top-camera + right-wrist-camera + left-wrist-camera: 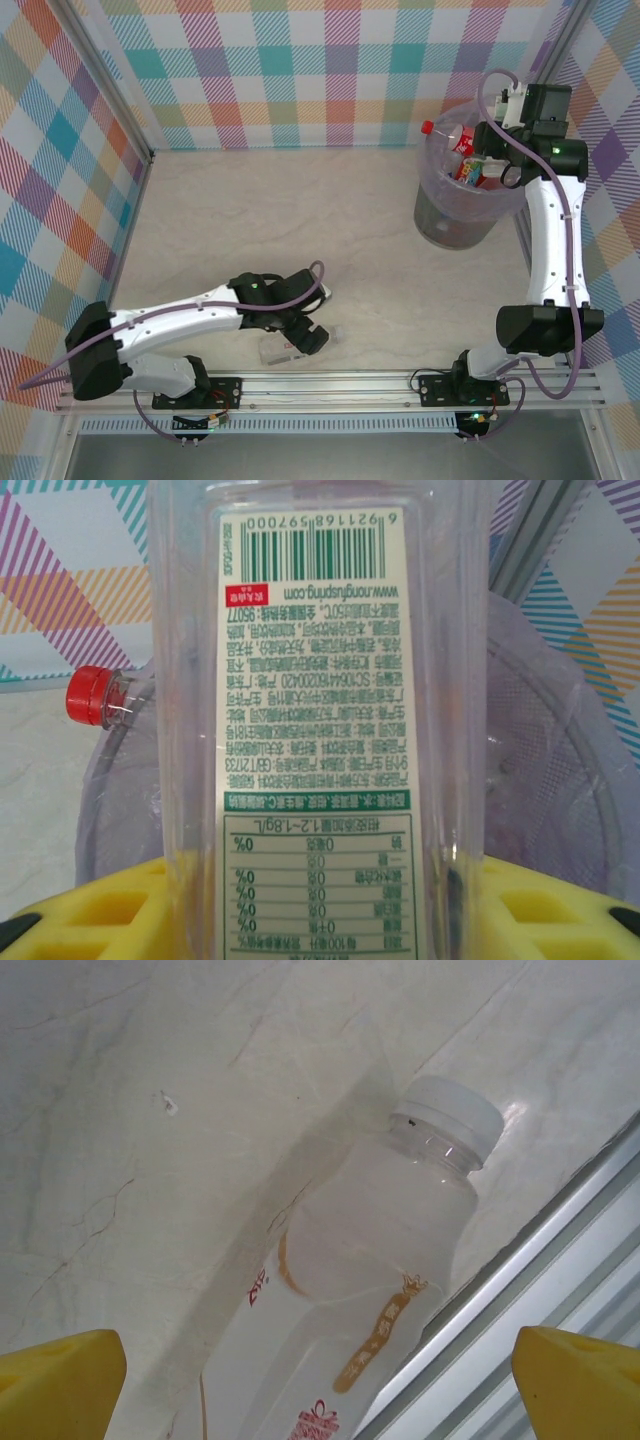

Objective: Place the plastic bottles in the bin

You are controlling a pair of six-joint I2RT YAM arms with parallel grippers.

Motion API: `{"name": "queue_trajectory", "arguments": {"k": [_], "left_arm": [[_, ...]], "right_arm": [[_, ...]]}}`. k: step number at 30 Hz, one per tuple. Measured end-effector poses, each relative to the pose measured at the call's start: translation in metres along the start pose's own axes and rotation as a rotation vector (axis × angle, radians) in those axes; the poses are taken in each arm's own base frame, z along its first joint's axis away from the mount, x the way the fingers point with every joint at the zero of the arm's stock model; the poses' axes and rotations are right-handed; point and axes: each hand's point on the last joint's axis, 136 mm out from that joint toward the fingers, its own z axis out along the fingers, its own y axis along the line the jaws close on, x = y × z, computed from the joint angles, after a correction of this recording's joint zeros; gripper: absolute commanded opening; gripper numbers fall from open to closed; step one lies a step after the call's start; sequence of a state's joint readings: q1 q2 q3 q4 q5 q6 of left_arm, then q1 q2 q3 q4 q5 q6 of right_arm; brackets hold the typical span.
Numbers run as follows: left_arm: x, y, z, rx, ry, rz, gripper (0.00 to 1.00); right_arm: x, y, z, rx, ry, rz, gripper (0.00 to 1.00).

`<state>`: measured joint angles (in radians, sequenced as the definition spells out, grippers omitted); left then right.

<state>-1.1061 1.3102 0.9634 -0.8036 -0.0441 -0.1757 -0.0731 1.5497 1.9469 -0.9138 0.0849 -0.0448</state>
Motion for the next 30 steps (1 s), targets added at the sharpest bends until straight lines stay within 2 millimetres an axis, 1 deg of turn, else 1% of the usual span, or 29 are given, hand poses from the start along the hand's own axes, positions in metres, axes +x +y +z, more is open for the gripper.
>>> {"name": "queue_trajectory", "arguments": {"k": [6, 11, 15, 19, 21, 23, 25, 30], "left_arm": [[0.004, 0.007, 0.025, -0.066, 0.071, 0.061, 0.98], [-0.005, 0.004, 0.034, -0.059, 0.041, 0.082, 0.96], [-0.011, 0.000, 0.043, -0.053, 0.028, 0.103, 0.92], [-0.001, 0.009, 0.062, -0.107, 0.097, 0.122, 0.90], [0.003, 0.013, 0.069, -0.133, 0.123, 0.133, 0.88], [0.004, 0.017, 0.073, -0.153, 0.134, 0.136, 0.86], [0.003, 0.023, 0.074, -0.170, 0.135, 0.127, 0.84], [-0.001, 0.042, 0.073, -0.205, 0.126, 0.061, 0.77]], "right_arm": [[0.000, 0.010, 0.006, -0.060, 0.006, 0.006, 0.50], [0.003, 0.020, 0.009, -0.114, 0.009, 0.025, 0.50], [0.015, 0.025, 0.017, -0.147, 0.041, 0.033, 0.50], [0.022, 0.030, 0.022, -0.178, 0.057, 0.006, 0.51], [0.027, 0.033, 0.025, -0.197, 0.061, -0.044, 0.52], [0.032, 0.034, 0.027, -0.207, 0.062, -0.097, 0.53], [0.033, 0.033, 0.026, -0.206, 0.049, -0.149, 0.53], [0.030, 0.029, 0.017, -0.220, 0.017, -0.240, 0.54]]}}
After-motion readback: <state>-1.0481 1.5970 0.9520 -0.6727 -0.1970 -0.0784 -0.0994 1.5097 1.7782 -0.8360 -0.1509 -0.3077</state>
